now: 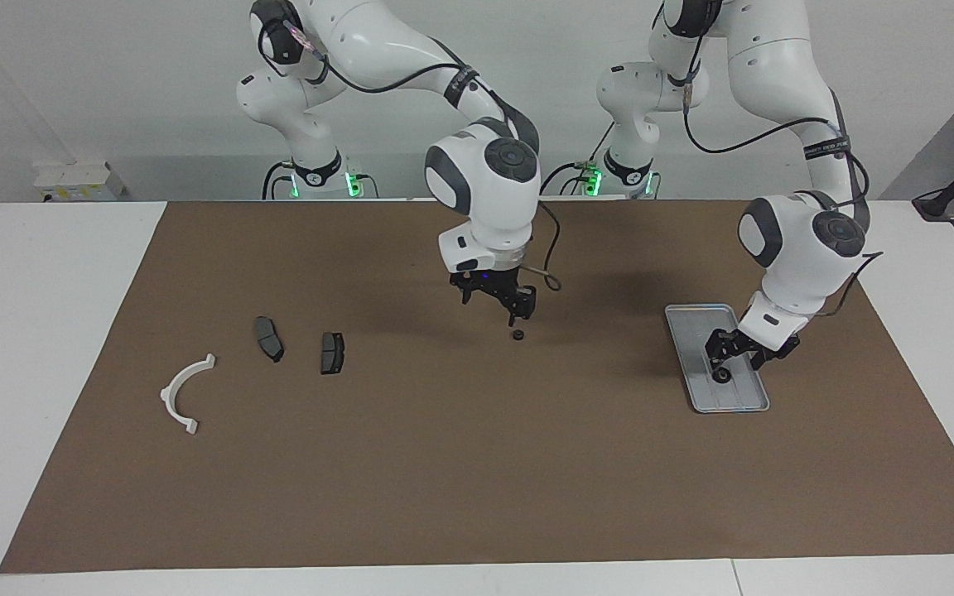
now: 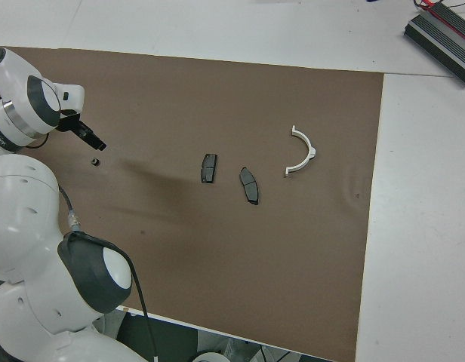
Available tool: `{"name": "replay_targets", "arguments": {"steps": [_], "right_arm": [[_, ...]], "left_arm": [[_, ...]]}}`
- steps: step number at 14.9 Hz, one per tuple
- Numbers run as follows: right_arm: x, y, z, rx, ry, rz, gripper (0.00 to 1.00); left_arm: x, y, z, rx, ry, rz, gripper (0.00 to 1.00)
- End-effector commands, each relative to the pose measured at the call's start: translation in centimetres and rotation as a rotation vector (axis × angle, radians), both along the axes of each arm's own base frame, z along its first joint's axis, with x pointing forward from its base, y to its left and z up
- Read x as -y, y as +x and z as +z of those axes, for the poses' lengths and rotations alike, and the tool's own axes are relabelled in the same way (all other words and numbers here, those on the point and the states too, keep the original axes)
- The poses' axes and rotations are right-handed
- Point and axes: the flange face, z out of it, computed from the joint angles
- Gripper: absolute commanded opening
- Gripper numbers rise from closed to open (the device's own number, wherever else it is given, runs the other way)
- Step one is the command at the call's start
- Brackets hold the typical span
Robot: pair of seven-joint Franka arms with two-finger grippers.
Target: Place bearing gear from tray to pile
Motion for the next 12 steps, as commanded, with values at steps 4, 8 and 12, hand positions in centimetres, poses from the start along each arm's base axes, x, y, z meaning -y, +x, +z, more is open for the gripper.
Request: {"name": "replay_targets", "arguments": {"steps": [4,8,12], "right_arm": [[-4.2,1.2,-4.3,0.043,0.022,-0.048,1.00],[-4.8,1.2,-4.8,0.033,0.078,-0.073,0.98],[-4.7,0.1,-6.4,-0.004,0.100,-0.087,0.97]], "left_arm": [[-0.4,-1.8,-2.5,0.003,-0.011,-0.014,0.84],[0.3,-1.7,-2.9,0.019,-0.023,-0.011,0.83],[0.7,-1.5,-3.6,0.032,-0.029,-0.006,0.83]]}}
